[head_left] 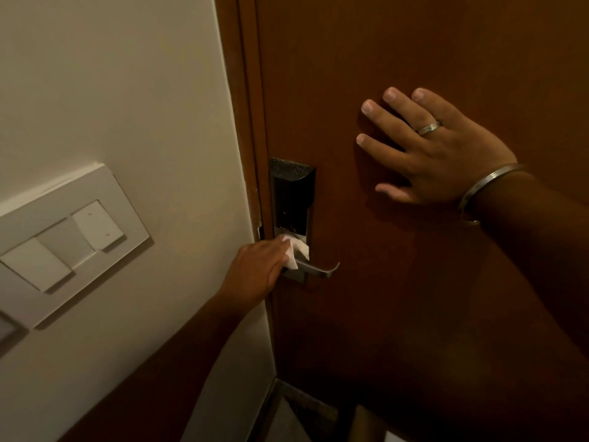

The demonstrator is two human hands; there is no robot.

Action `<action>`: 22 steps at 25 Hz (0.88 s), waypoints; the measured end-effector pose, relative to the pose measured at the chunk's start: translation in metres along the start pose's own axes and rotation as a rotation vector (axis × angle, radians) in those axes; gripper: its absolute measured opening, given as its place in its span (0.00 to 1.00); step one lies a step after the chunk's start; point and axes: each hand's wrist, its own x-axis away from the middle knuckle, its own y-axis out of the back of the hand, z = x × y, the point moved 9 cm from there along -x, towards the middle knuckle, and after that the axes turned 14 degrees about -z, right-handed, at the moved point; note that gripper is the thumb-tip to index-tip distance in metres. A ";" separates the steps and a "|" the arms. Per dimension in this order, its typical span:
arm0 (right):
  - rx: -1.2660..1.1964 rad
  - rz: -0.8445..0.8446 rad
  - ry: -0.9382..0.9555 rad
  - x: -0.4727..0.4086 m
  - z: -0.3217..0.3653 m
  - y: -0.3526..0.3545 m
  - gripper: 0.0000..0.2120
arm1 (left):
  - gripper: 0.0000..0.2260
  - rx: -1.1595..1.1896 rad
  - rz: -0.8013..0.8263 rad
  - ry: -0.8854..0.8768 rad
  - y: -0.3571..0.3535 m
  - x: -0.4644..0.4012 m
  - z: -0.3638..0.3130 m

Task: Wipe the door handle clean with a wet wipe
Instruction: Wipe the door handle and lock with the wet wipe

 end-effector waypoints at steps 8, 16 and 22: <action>0.001 -0.010 0.005 0.001 0.002 0.000 0.36 | 0.21 0.040 0.117 0.086 -0.007 0.001 0.017; -0.012 -0.008 -0.004 0.001 0.002 -0.002 0.36 | 0.16 -0.160 0.089 0.154 -0.001 -0.010 0.017; -0.004 -0.011 -0.001 0.002 0.002 -0.001 0.36 | 0.03 -0.113 0.189 0.141 0.001 0.004 0.015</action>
